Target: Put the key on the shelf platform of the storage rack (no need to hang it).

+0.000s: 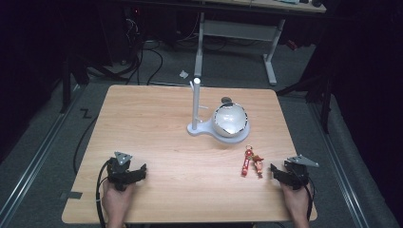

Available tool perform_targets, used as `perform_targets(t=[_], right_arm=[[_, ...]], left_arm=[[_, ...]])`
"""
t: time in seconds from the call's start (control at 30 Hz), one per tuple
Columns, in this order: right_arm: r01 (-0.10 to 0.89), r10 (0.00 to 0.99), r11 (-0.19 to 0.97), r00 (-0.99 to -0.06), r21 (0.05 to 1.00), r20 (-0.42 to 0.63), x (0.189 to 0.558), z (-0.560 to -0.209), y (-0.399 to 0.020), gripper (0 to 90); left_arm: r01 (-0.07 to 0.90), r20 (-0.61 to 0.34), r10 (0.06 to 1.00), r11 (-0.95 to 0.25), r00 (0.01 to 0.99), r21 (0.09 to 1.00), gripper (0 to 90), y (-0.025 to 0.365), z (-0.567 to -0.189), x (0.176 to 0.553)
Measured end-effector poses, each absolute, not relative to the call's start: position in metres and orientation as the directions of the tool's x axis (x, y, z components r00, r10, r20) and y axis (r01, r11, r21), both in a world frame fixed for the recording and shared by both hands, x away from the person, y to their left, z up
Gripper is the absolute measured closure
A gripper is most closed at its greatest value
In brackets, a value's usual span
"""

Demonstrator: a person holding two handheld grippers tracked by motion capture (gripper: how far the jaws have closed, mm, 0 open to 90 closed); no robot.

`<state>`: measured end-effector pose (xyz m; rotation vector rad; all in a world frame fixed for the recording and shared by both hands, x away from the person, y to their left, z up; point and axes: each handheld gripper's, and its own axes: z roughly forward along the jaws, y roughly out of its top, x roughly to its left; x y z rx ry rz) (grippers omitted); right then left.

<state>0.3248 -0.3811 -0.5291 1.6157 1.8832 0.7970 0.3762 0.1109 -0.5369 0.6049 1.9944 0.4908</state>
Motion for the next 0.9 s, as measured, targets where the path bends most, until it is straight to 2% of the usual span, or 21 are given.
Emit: perform_targets(t=[0.4, 0.9], right_arm=[[0.676, 0.989, 0.114, -0.143, 0.728, -0.023, 0.323, -0.529, -0.382, 40.3], [0.676, 0.989, 0.067, -0.142, 0.734, 0.041, 0.303, -0.527, -0.382, 41.2]], left_arm=[[0.213, -0.684, 0.599, 0.796, -0.416, 0.567, 16.1, 0.111, -0.537, 0.376], [0.212, -0.685, 0.597, 0.797, -0.417, 0.566, 16.1, 0.111, -0.537, 0.376]])
